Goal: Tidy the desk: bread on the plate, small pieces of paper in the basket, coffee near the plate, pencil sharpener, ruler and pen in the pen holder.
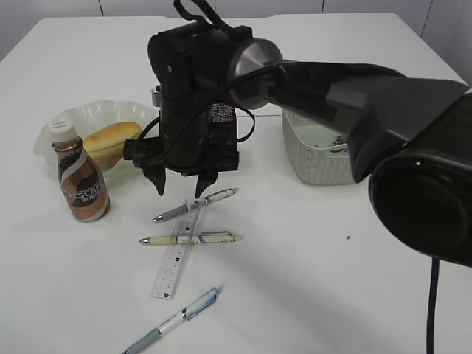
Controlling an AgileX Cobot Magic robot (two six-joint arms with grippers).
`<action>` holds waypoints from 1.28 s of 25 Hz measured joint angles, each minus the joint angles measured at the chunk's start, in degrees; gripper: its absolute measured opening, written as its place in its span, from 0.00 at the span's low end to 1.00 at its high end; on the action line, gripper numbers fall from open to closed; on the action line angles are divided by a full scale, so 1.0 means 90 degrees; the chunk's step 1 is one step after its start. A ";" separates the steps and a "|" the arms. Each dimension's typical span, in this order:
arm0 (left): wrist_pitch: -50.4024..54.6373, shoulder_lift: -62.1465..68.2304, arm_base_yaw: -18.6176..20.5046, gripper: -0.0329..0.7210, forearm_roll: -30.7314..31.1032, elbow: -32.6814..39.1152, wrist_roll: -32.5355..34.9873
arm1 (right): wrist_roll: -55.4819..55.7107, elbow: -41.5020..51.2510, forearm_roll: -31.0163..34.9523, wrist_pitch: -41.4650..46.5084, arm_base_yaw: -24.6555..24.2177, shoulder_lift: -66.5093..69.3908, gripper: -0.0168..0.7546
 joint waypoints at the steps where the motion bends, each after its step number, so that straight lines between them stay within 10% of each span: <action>1: 0.0000 0.0000 0.0000 0.69 0.0000 0.0000 0.0000 | 0.0025 -0.0059 0.0000 0.0000 0.0000 0.0083 0.59; 32: 0.0000 0.0000 0.0000 0.69 -0.0009 0.0000 0.0030 | 0.0358 -0.0158 -0.0129 0.0042 0.0000 0.0647 0.59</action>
